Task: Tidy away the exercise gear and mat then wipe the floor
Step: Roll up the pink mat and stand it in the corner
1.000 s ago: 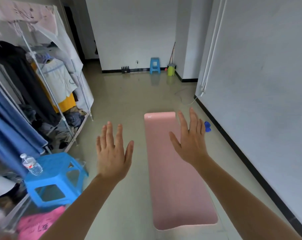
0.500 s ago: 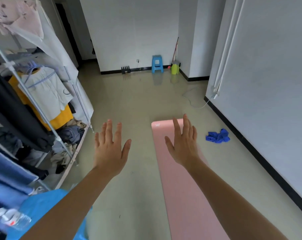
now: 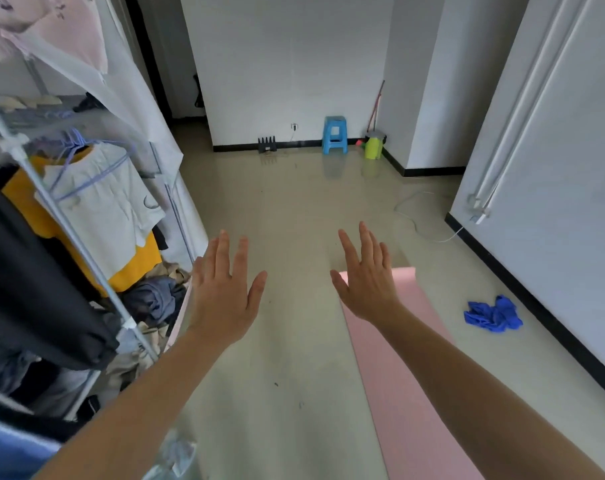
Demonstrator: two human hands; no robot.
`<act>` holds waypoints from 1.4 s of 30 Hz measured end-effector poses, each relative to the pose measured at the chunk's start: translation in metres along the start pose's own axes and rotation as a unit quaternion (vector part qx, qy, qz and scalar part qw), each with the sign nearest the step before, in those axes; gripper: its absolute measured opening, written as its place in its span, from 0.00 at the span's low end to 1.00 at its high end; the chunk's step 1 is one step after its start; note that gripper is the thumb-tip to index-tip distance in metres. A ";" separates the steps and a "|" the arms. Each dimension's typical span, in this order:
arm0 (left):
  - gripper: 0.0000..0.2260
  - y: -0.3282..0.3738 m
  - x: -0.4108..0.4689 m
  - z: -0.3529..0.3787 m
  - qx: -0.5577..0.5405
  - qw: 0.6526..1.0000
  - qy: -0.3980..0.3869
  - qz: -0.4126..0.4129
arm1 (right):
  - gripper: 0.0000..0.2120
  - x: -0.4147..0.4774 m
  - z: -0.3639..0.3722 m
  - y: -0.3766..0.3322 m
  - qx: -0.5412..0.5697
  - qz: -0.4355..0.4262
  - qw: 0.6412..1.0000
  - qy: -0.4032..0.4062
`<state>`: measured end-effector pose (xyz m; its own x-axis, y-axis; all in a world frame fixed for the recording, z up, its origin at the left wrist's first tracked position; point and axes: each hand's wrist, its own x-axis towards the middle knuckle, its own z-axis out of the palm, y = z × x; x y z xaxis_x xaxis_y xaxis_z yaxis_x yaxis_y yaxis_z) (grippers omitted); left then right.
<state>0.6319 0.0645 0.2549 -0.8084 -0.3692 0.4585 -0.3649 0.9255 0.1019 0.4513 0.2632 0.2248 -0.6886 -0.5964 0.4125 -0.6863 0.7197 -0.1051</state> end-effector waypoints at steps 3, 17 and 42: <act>0.29 -0.044 0.073 0.018 0.008 0.999 -0.021 0.036 | 0.36 0.058 0.016 -0.013 -0.027 0.014 1.000 0.000; 0.30 -0.056 0.400 0.234 0.005 0.987 -0.076 0.144 | 0.37 0.303 0.177 0.102 -0.040 0.181 0.983 -0.012; 0.29 -0.054 1.049 0.532 -0.103 0.950 -0.032 0.293 | 0.36 0.847 0.381 0.316 -0.144 0.300 0.943 -0.019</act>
<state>-0.4419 -0.4174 0.2605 -0.8735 0.2154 0.4365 0.2484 0.9685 0.0192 -0.4377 -0.1497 0.1963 -0.9445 -0.0593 0.3232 -0.0823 0.9949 -0.0579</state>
